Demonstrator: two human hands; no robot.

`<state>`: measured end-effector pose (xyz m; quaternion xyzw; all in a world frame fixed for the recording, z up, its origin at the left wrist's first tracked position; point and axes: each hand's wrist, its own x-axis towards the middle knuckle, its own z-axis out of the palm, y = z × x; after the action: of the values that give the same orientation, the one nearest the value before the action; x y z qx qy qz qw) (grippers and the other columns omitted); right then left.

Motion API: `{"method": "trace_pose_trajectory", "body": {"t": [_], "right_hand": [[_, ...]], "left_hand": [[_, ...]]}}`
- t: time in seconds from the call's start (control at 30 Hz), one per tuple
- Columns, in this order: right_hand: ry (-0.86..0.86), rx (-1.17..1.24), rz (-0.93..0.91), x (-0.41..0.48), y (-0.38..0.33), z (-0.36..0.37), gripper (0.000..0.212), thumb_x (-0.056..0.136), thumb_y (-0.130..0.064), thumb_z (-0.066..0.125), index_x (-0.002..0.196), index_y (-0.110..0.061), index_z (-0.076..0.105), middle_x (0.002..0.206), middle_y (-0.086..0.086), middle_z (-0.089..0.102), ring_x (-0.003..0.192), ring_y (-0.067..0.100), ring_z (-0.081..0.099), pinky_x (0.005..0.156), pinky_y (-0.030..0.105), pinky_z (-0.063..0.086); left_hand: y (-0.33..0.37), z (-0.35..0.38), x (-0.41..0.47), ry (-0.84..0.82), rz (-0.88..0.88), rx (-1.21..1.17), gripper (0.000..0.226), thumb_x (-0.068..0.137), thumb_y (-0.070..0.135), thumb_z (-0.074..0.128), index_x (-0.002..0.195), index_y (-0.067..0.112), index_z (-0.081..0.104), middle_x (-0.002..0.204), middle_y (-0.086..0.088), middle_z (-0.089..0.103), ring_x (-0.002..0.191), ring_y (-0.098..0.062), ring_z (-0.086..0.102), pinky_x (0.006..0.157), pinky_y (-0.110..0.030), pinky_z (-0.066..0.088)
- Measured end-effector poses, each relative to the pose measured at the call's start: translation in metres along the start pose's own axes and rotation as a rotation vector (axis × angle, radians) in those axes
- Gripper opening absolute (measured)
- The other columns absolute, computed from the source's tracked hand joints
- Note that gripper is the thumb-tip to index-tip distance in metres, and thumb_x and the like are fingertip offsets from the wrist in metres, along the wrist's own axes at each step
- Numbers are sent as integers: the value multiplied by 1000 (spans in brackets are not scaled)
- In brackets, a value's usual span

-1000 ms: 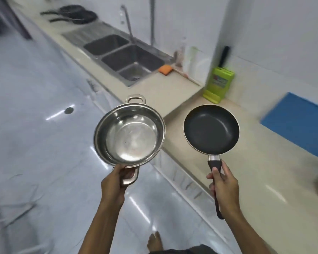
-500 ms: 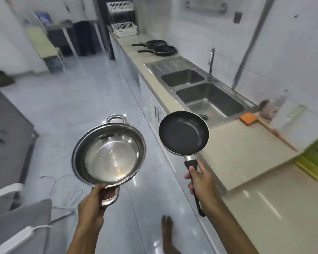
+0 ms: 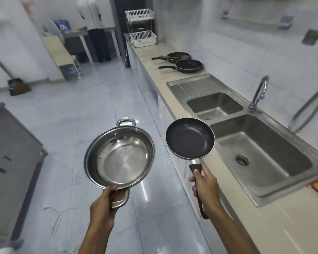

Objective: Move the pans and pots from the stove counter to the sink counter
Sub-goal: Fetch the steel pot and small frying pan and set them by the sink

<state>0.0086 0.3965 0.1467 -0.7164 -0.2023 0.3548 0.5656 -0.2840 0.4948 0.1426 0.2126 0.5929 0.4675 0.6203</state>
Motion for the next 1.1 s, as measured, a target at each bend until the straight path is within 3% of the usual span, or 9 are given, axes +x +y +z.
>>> {"method": "trace_pose_trajectory", "body": {"t": [0.07,0.3,0.4,0.6,0.77,0.9,0.97,1.03,1.1], "right_hand": [[7,0,-4,44,-13,18,37,100,-24,54,137,-31,58,72,2,73,42,12,49,42,28,45],[102,29,0,193,-52,91,25,101,-22,54,121,-34,63,72,4,73,43,14,48,43,29,44],[182,60,28,260,-74,125,36,102,-20,54,131,-41,52,75,8,73,43,13,47,42,29,43],[329,95,76,376,-117,161,28,103,-18,54,123,-39,54,77,11,72,46,14,49,45,31,44],[459,166,94,482,-122,171,25,104,-15,53,126,-23,62,73,9,69,42,15,43,39,28,37],[570,206,119,582,-126,173,40,103,-15,54,141,-28,51,71,10,69,42,16,42,41,28,36],[628,196,147,623,-133,172,33,103,-17,54,131,-33,56,68,6,70,40,15,43,40,27,38],[673,180,166,665,-140,175,18,102,-16,53,114,-25,65,62,1,68,37,14,44,37,27,39],[706,192,171,707,-148,179,19,103,-14,52,114,-21,65,62,2,67,36,14,43,36,25,38]], "left_hand": [[16,30,39,-31,-5,23,33,72,14,80,98,-6,77,95,-22,80,96,-33,78,82,-39,59],[69,152,195,-134,-38,64,33,74,13,79,100,-7,76,95,-23,80,94,-33,78,77,-37,59],[102,212,264,-191,-56,121,27,76,11,78,98,-5,77,92,-20,81,91,-29,78,73,-35,59],[162,337,380,-317,-92,279,27,76,12,79,95,-7,76,87,-22,80,90,-33,76,93,-47,57],[174,448,472,-427,-120,383,24,79,11,79,94,-8,75,81,-21,80,73,-27,78,77,-37,58],[169,545,545,-538,-166,457,26,81,16,81,94,-5,77,87,-22,80,75,-25,80,64,-31,60],[171,588,576,-558,-202,527,24,80,15,82,92,-5,78,88,-22,80,75,-25,80,58,-29,61],[182,630,610,-607,-256,581,22,76,12,83,86,-8,80,89,-27,79,75,-29,80,55,-30,62],[197,674,643,-695,-300,647,24,73,11,84,86,-9,80,93,-29,78,80,-32,79,59,-31,62]]}}
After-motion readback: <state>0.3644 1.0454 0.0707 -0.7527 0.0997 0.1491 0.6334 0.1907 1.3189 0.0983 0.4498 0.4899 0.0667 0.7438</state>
